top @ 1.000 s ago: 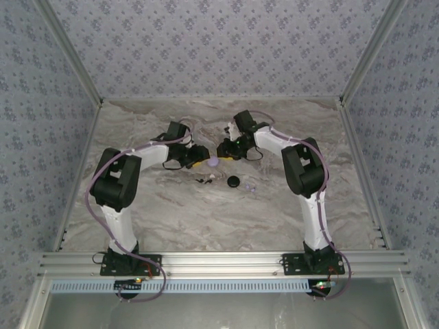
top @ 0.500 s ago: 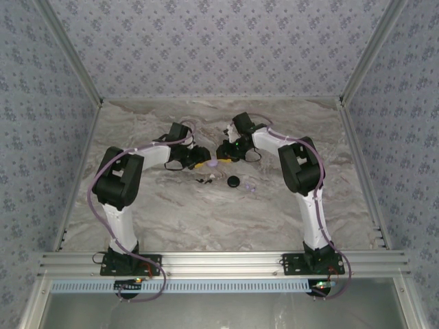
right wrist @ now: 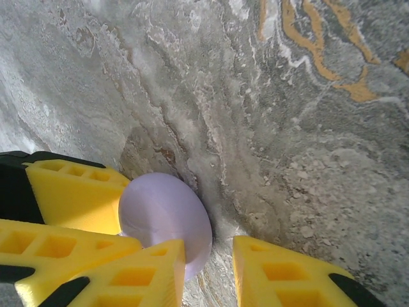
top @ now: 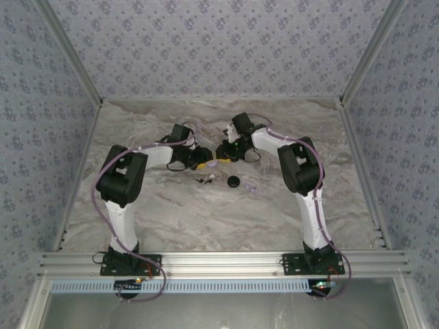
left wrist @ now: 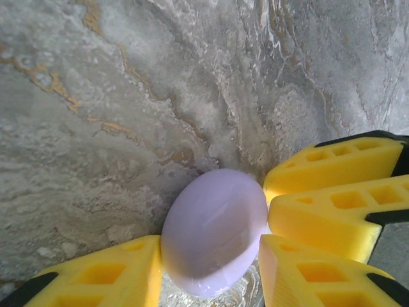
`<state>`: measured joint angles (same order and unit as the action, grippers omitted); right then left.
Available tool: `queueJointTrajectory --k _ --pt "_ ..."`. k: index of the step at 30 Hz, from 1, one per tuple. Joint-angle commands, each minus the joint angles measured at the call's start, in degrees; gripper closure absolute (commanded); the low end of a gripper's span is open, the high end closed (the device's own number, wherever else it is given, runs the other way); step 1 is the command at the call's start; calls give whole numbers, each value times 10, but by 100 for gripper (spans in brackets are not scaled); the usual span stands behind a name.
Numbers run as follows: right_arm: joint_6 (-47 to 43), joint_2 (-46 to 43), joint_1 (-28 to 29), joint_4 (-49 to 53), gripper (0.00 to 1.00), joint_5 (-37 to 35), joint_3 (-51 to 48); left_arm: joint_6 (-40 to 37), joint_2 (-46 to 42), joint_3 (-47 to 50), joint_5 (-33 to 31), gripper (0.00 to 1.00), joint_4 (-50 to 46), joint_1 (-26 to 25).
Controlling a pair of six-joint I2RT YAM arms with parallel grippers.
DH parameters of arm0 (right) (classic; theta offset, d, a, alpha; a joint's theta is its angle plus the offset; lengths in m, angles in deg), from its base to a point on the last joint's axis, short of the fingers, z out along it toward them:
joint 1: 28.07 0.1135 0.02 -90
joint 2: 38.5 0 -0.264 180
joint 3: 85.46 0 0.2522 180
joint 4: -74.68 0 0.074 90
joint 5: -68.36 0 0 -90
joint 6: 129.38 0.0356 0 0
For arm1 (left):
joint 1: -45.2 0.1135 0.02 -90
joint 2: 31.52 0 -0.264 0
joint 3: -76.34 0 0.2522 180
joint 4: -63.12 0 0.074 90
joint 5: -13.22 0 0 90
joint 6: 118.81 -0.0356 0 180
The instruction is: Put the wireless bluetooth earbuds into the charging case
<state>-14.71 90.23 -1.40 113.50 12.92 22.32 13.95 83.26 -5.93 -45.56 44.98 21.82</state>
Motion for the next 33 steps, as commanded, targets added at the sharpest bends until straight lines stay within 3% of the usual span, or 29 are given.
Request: queueJointTrajectory --k 1,21,33 --pt "8 16 5 5 73 8 2 10 16 5 12 59 19 -6" --pt "11 11 1 9 73 7 -13 59 1 40 30 63 122 -6" --pt "16 5 -2 3 72 7 -18 54 -2 45 18 71 109 -7"
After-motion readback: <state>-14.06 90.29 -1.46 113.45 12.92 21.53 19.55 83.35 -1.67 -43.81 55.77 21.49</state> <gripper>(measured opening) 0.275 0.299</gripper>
